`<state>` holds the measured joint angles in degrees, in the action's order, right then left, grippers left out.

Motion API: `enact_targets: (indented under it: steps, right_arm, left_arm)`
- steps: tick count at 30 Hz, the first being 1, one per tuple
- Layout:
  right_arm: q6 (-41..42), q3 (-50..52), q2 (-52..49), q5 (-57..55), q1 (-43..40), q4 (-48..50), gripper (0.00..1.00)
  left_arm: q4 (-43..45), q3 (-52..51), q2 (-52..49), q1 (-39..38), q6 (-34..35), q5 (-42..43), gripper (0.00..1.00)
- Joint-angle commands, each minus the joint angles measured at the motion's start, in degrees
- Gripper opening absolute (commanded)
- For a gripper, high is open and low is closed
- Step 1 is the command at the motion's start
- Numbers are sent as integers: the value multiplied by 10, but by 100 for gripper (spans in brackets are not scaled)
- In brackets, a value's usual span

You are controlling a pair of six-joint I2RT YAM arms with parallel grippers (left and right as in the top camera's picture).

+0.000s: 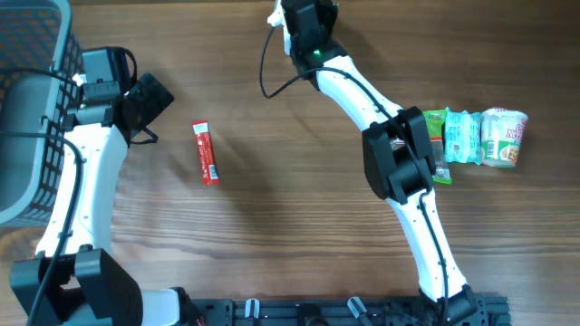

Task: Scan the item barcode
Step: 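Hold the AXE box barcode in front of the white scanner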

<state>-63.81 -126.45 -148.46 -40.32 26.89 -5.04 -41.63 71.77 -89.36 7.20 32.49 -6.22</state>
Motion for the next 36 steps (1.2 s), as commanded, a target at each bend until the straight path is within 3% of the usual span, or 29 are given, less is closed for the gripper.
enact_targets:
  steps: [1,7,11,15,17,20,23,28,36]
  right_arm:
    - [39,-2,-12,-23,-1,14,11]
    - [38,-2,-29,-28,3,10,10]
    - [40,-2,-41,-45,5,16,19]
    - [42,-2,-41,-54,5,48,19]
    - [43,-2,-37,-55,6,59,18]
    - [79,-2,-15,-56,9,57,4]
    - [126,-2,28,-55,10,35,4]
    - [228,-2,126,-42,10,-98,5]
    - [534,-2,286,129,-17,-484,11]
  left_arm:
    - [0,7,0,1,8,-9,100]
    - [0,7,0,1,8,-9,100]
    - [0,7,0,1,8,-9,100]
    - [0,7,0,1,8,-9,100]
    - [0,7,0,1,8,-9,100]
    - [0,7,0,1,8,-9,100]
    - [0,7,0,1,8,-9,100]
    - [0,7,0,1,8,-9,100]
    - [0,7,0,1,8,-9,100]
